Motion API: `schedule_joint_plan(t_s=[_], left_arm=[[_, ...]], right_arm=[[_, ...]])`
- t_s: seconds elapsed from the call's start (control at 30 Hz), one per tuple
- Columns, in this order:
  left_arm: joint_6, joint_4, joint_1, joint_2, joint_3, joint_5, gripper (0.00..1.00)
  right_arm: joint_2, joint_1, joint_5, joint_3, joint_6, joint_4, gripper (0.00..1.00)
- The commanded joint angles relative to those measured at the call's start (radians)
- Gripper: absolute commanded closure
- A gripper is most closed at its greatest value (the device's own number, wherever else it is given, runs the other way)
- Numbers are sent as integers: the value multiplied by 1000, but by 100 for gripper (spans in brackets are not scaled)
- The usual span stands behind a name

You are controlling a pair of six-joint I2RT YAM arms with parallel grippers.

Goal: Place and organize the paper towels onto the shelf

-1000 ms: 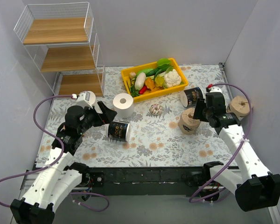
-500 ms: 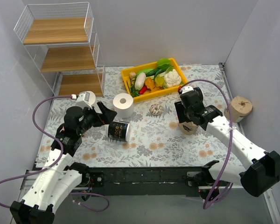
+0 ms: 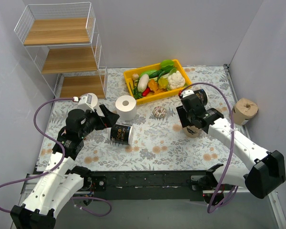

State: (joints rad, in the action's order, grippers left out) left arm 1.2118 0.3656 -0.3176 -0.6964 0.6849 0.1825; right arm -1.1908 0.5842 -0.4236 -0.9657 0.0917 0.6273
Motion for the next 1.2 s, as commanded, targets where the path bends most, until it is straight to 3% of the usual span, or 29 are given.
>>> schedule_joint_plan(t_s=[0.0, 0.77, 0.97, 1.03, 1.17], left_arm=[[-15, -8, -1, 9, -1, -8, 2], [-15, -5, -1, 37, -5, -17, 2], [-15, -7, -1, 44, -5, -20, 2], [-17, -7, -2, 43, -4, -20, 2], [3, -1, -1, 44, -1, -63, 2]], right_arm=[[-23, 6, -1, 21, -23, -37, 33], [-79, 6, -47, 102, -46, -120, 40], [-69, 6, -35, 111, -47, -129, 50], [-55, 6, -8, 104, -47, -129, 57], [0, 5, 113, 85, -12, -144, 60]])
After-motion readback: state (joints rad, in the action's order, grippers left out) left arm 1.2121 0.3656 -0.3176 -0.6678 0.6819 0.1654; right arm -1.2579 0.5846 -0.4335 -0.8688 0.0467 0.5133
